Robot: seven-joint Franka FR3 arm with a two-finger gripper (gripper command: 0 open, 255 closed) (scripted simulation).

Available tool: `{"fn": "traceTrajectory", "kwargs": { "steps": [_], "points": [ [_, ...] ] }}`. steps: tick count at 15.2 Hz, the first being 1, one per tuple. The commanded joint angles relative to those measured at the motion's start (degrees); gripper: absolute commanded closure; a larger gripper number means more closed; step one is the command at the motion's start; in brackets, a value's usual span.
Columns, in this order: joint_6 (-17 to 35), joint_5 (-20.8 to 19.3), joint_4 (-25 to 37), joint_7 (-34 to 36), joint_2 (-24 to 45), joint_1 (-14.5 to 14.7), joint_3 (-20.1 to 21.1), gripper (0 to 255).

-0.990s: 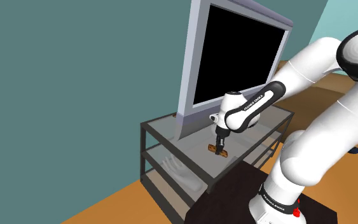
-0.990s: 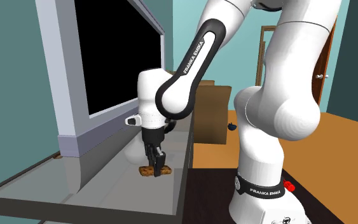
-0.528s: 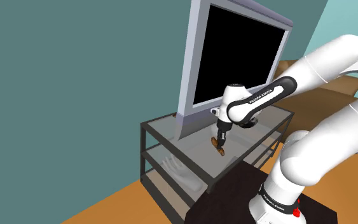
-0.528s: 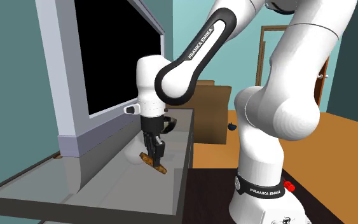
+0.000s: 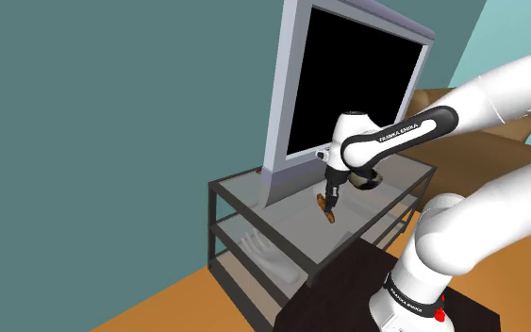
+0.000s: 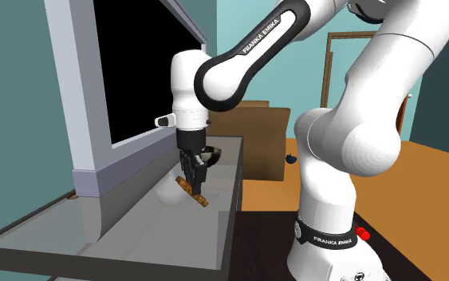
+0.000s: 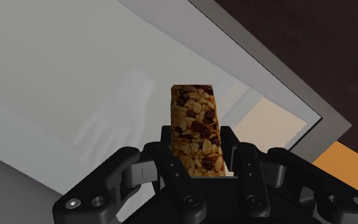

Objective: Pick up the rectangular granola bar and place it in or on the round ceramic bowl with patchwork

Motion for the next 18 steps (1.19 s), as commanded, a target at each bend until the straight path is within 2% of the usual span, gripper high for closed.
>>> {"fn": "traceTrajectory", "kwargs": {
  "steps": [1, 13, 18],
  "points": [
    [-2.5, 0.4, 1.0, 0.1, -1.4, 0.1, 0.5, 255],
    [-13.9, 1.9, 6.4, -0.1, -7.5, 0.3, 2.5, 255],
    [-12.6, -1.3, 10.6, -7.8, -2.9, -2.7, -4.2, 255]
  ]
}}
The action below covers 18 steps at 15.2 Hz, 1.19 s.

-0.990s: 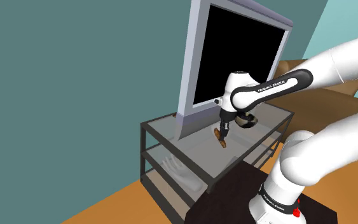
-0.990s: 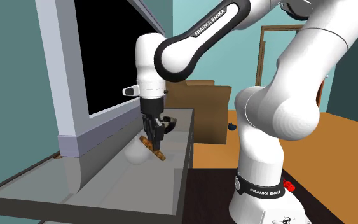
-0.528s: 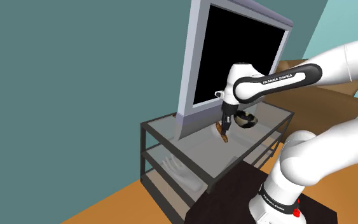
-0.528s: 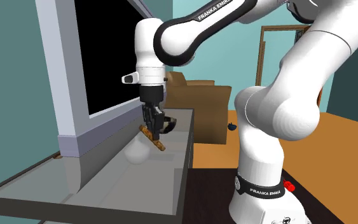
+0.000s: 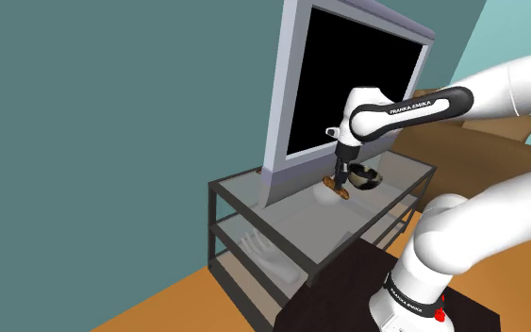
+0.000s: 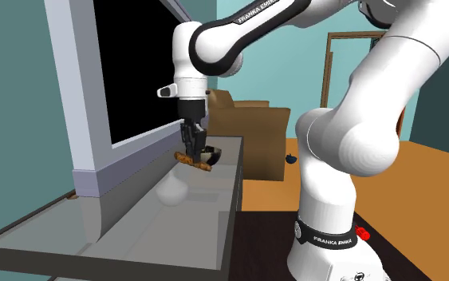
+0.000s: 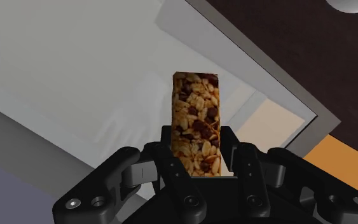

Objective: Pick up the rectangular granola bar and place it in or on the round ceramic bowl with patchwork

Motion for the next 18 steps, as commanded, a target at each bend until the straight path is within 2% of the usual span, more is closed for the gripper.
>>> {"fn": "traceTrajectory", "kwargs": {
  "steps": [1, 6, 10, 14, 18],
  "points": [
    [0.6, -1.2, 1.9, -3.4, 2.1, -1.1, -2.9, 255],
    [2.0, -1.9, 7.9, -11.2, 8.5, -2.1, -9.7, 255],
    [3.1, -0.5, 13.7, -18.0, 14.6, -1.7, -15.2, 255],
    [3.8, 3.2, 20.2, -25.7, 21.8, -0.5, -21.0, 255],
    [3.9, 10.2, 27.7, -35.0, 30.8, 0.5, -26.6, 255]
  ]
}}
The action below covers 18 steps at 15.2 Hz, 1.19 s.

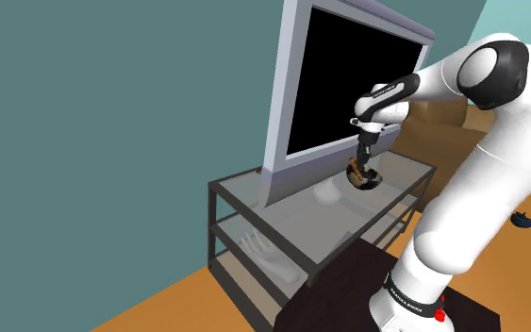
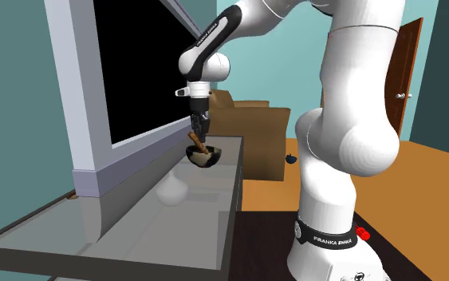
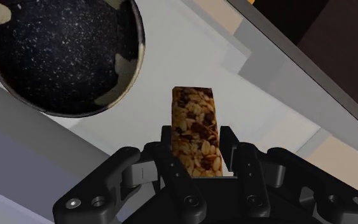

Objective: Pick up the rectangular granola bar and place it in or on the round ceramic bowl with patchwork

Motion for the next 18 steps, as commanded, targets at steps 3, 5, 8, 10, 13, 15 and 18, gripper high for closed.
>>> {"fn": "traceTrajectory", "kwargs": {
  "steps": [3, 5, 8, 10, 13, 15, 18],
  "points": [
    [-0.8, 9.5, 7.9, -10.7, 10.4, -0.9, -4.2, 255],
    [-2.1, 14.9, 12.6, -16.0, 16.2, -3.2, -4.6, 255],
    [-5.0, 21.8, 20.3, -22.4, 24.3, -8.7, -3.4, 255],
    [-7.2, 25.4, 25.9, -25.6, 29.3, -13.0, -2.0, 255],
    [-7.0, 27.3, 27.7, -27.1, 32.0, -15.2, -0.9, 255],
    [-5.8, 27.9, 27.0, -27.5, 32.6, -15.5, -0.5, 255],
    [-4.0, 29.0, 26.0, -28.1, 33.7, -15.9, 0.2, 255]
  ]
}}
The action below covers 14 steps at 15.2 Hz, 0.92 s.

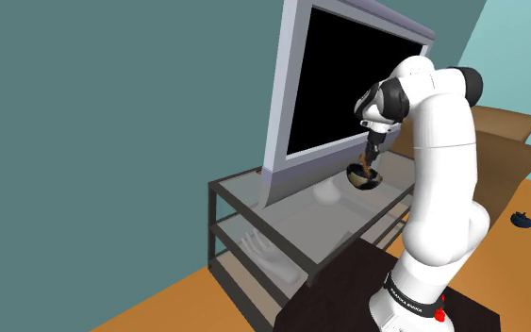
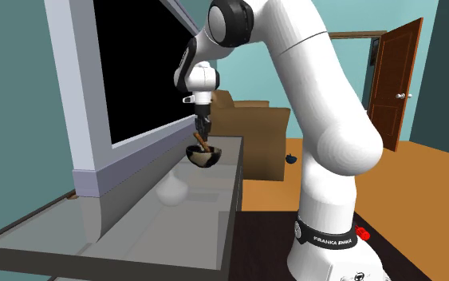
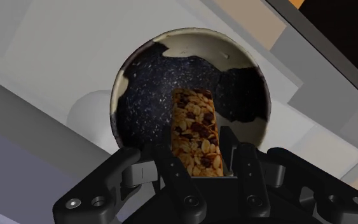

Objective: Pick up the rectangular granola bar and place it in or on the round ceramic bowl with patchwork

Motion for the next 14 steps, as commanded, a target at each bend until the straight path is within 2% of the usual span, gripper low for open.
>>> {"fn": "traceTrajectory", "kwargs": {
  "steps": [1, 6, 13, 14],
  "points": [
    [1.3, 0.8, -0.6, -0.6, 0.9, -0.4, 0.5, 255],
    [4.2, 2.8, -1.9, -1.7, 2.9, -1.3, 1.8, 255],
    [4.2, 2.8, -1.9, -1.7, 2.9, -1.3, 1.8, 255],
    [4.2, 2.8, -2.0, -1.7, 2.9, -1.3, 1.8, 0]
  ]
}}
